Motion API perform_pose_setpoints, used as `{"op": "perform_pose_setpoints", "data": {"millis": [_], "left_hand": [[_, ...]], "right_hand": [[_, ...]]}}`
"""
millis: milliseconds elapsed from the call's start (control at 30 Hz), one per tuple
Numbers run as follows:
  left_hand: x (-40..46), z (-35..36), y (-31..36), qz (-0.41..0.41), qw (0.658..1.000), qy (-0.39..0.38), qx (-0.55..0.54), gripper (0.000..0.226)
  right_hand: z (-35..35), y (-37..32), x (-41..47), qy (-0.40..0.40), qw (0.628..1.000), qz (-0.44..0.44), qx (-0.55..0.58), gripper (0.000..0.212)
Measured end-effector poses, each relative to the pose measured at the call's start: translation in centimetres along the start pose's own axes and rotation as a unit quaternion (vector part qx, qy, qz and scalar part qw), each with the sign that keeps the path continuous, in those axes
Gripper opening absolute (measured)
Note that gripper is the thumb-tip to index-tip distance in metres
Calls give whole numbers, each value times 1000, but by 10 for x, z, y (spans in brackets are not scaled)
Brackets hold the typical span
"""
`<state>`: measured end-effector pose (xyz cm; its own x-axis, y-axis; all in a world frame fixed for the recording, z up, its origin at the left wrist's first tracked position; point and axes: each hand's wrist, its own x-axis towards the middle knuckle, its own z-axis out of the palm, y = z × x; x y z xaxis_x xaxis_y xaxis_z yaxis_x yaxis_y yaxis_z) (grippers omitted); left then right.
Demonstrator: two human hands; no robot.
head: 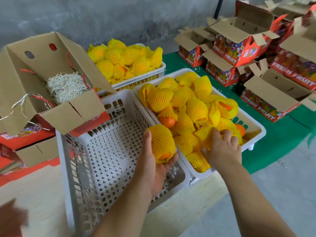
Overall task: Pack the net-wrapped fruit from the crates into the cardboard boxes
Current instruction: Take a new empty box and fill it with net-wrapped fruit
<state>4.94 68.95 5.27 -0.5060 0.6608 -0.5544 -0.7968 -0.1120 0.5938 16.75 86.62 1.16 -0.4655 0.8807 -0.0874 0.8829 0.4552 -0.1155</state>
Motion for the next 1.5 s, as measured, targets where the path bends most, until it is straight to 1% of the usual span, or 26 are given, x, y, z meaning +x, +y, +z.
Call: {"op": "perform_pose_setpoints", "data": {"millis": [33,67,133,167,233,300,333,400,433,500,567,633,700,733,833,900,967,1033,1167,1200,1267,1300,1367,1433,1467,1500], "left_hand": [[0,0,-1,-21,1000,-7,-19,55],[-1,-1,-3,-43,999,-18,-27,57],[-1,-2,-6,-72,997,-33,-18,63],[-2,-3,-9,-75,997,-32,-12,65],[-4,-7,-12,-58,998,-16,5,63],[-6,-12,-13,-33,999,-9,27,60],[-9,-15,-13,-23,999,-11,38,59],[-14,-22,-11,0,998,-17,66,61],[-16,-27,-10,20,996,-18,86,63],[-22,-37,-4,69,990,-17,119,67],[-29,-47,6,108,987,-19,118,69],[-41,-67,23,140,981,-27,133,73],[-55,-89,40,170,971,-28,168,69],[-62,-101,47,183,964,-22,189,68],[-89,-141,69,212,954,4,214,69],[-111,-178,83,236,948,23,214,66],[-137,-220,98,261,943,35,205,63],[-165,-267,111,273,942,50,189,68],[-235,-370,144,266,947,93,154,72],[-253,-396,152,261,949,98,150,75],[-288,-447,167,253,953,102,131,74],[-305,-470,175,239,960,101,107,70],[-334,-508,189,188,978,84,21,54],[-356,-539,201,147,985,86,-37,41],[-364,-552,205,147,983,106,-29,37],[-370,-566,209,153,978,143,7,30]], "right_hand": [[4,2,7,-42,998,22,-40,77],[10,2,11,-64,997,29,-45,83],[20,1,18,-72,996,21,-49,95],[22,0,19,-69,996,16,-50,97],[18,2,18,-30,999,30,-16,82],[12,3,7,37,993,66,93,70],[10,0,-3,72,980,77,171,67],[2,-13,-27,122,933,53,333,59],[-4,-23,-40,111,904,24,413,54],[-16,-52,-66,28,845,-41,533,48],[-25,-78,-81,-45,797,-89,596,41],[-27,-104,-93,-103,753,-93,643,42],[-25,-126,-107,-163,702,-76,689,50],[-23,-137,-115,-185,685,-72,702,54],[-21,-174,-145,-214,672,-93,703,63],[-21,-206,-172,-229,683,-113,685,68],[-17,-242,-204,-233,702,-146,657,67],[-11,-280,-242,-253,700,-178,644,66],[6,-362,-323,-365,645,-206,639,53],[12,-383,-344,-379,642,-213,631,50],[25,-423,-385,-383,660,-230,604,42],[31,-442,-405,-389,665,-234,593,42],[43,-475,-441,-402,665,-220,590,47],[54,-504,-470,-413,664,-209,587,41],[60,-517,-481,-423,663,-209,581,34],[67,-527,-490,-438,663,-199,574,31]]}}
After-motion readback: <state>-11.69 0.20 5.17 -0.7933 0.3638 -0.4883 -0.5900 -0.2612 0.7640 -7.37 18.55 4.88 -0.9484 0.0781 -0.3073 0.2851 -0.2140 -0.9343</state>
